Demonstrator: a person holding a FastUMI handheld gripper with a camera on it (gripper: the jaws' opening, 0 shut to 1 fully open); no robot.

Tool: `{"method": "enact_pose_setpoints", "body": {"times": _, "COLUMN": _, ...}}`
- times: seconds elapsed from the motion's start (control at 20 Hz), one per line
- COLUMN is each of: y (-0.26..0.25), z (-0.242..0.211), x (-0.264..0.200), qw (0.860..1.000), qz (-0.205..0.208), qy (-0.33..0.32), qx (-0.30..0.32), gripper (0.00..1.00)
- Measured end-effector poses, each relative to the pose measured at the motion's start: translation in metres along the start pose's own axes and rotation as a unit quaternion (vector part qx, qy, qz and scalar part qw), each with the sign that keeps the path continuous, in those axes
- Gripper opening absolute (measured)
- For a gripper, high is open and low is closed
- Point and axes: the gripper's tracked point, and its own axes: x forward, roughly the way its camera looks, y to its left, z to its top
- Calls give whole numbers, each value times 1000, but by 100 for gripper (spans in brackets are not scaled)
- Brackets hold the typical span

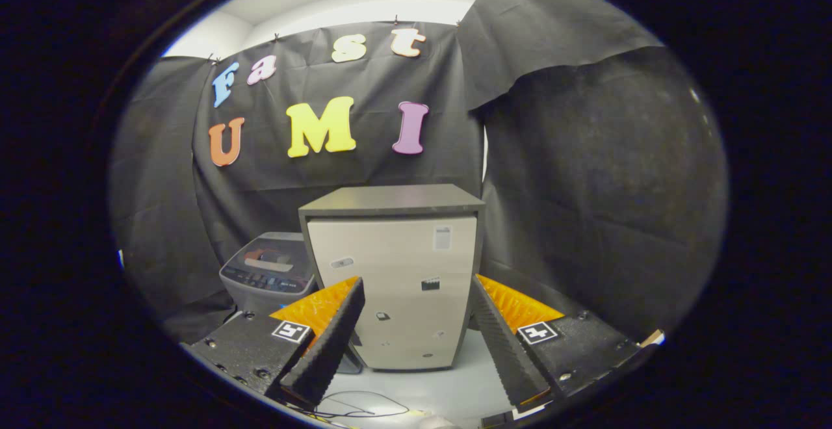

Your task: Put the clothes into the washing machine and then close the washing machine lid.

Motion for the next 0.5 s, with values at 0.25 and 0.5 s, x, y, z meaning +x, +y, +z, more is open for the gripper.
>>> {"method": "enact_pose_setpoints", "body": {"times": 0.25, "y": -8, "z": -7, "x": -22, "qw": 1000, "qz": 6, "qy": 4, "qx": -10, "gripper": 100}}
{"method": "enact_pose_setpoints", "body": {"times": 0.5, "y": -2, "z": -10, "x": -29, "qw": 1000, "qz": 11, "qy": 2, "qx": -21, "gripper": 100}}
